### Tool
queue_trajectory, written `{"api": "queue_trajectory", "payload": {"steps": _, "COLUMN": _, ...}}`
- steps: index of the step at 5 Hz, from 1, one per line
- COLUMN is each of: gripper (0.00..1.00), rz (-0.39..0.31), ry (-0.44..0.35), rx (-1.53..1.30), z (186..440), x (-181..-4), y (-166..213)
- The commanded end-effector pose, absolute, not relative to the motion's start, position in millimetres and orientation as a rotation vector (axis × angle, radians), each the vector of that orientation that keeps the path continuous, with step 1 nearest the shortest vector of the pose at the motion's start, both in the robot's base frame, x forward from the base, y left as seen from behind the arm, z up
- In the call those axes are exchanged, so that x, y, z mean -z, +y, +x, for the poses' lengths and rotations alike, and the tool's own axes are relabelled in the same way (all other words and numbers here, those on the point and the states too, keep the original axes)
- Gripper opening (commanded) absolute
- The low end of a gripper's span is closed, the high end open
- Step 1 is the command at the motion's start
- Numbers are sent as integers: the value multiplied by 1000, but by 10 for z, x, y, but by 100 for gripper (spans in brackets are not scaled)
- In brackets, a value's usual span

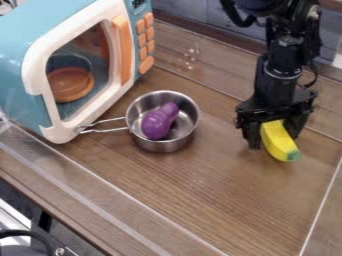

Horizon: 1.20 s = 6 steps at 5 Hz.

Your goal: Put the banana in the silver pot

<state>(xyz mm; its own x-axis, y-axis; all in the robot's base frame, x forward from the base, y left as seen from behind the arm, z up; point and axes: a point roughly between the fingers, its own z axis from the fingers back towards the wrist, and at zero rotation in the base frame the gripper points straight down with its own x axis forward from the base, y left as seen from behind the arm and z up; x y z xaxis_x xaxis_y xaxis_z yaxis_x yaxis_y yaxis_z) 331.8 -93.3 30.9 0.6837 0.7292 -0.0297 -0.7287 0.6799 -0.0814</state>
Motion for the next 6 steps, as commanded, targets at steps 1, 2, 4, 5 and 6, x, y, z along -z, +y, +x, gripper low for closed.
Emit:
{"api": "queue_trajectory", "payload": {"steps": 1, "gripper": 100, "rz": -141, "ry": -72, "rx": -661, "z": 3335, "x": -670, "y": -1007}}
{"api": "queue_trajectory", "payload": {"steps": 2, "gripper": 100, "rz": -144, "ry": -66, "rx": -550, "z": 3299, "x": -718, "y": -1026}}
{"api": "queue_trajectory", "payload": {"steps": 4, "gripper": 100, "rz": -148, "ry": -76, "rx": -534, "z": 3349, "x": -682, "y": -1038}}
{"api": "queue_trajectory", "payload": {"steps": 5, "gripper": 100, "rz": -147, "ry": -86, "rx": -588, "z": 3405, "x": -640, "y": -1019}}
{"api": "queue_trajectory", "payload": {"steps": 6, "gripper": 0, "rz": -141, "ry": -73, "rx": -581, "z": 3352, "x": -741, "y": -966}}
